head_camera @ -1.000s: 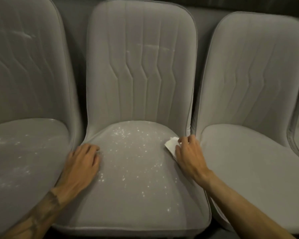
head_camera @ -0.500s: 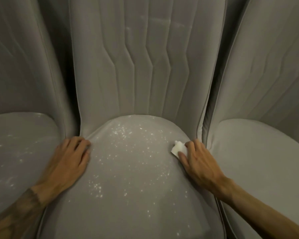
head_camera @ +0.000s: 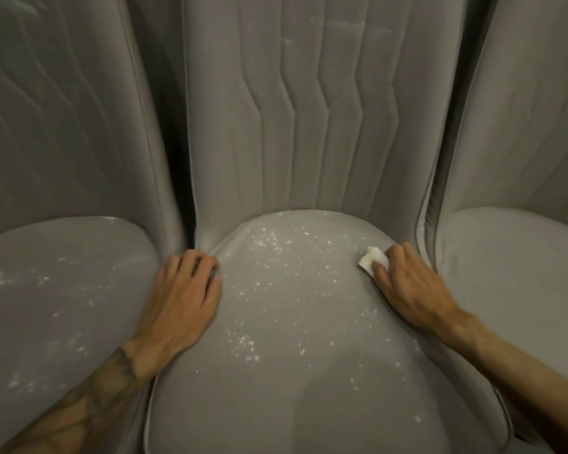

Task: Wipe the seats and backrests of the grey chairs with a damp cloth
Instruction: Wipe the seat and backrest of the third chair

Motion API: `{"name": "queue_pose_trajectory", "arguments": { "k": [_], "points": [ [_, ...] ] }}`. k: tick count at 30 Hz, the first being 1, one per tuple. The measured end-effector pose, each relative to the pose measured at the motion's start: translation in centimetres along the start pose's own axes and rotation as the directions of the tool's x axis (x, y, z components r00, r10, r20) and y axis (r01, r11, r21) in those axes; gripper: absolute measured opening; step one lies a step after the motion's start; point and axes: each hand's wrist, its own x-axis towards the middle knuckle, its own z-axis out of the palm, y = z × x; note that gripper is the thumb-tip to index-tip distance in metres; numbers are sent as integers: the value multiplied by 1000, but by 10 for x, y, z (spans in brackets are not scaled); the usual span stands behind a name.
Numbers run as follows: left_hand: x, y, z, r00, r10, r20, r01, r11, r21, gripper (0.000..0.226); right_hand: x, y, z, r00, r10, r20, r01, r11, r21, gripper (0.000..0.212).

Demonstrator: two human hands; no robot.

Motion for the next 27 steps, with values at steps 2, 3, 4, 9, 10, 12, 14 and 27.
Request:
{"name": "queue_pose_trajectory", "arguments": {
  "k": [2, 3, 4, 9, 10, 12, 14, 27],
  "points": [
    [-1, -3, 4, 1000, 8, -13, -8, 1000, 13, 26, 9, -2, -1, 998, 41, -38, -43, 997, -63, 30],
    [-1, -5, 5, 1000, 13, -16, -13, 1000, 16, 26, 17, -4, -2, 993, 107, -43, -110, 990, -93, 31],
    [-1, -6, 6, 1000, 15, -17, -15, 1000, 20, 26, 24, -7, -3, 984, 172, -49, -177, 977, -117, 33],
    [-2, -6, 7, 999, 20, -30, -18, 999, 52, 25, 17, -31, 13, 994, 70, -88, -76, 995, -66, 30],
    [-2, -7, 8, 999, 33, -13, -32, 997, 68, 27, 14, -28, 11, 997, 37, -70, -42, 997, -69, 30],
    [-1, -8, 8, 999, 44, 32, -47, 995, 91, 33, 21, -16, 4, 998, 53, -17, -54, 992, -110, 32],
    [-2, -5, 6, 1000, 13, 25, -14, 998, 61, 34, 33, -10, 3, 985, 165, -47, -170, 978, -123, 33],
    [-1, 2, 3, 996, 32, 78, -42, 991, 129, 37, 55, -26, 12, 984, 177, -28, -176, 984, 34, 27]
  ]
}}
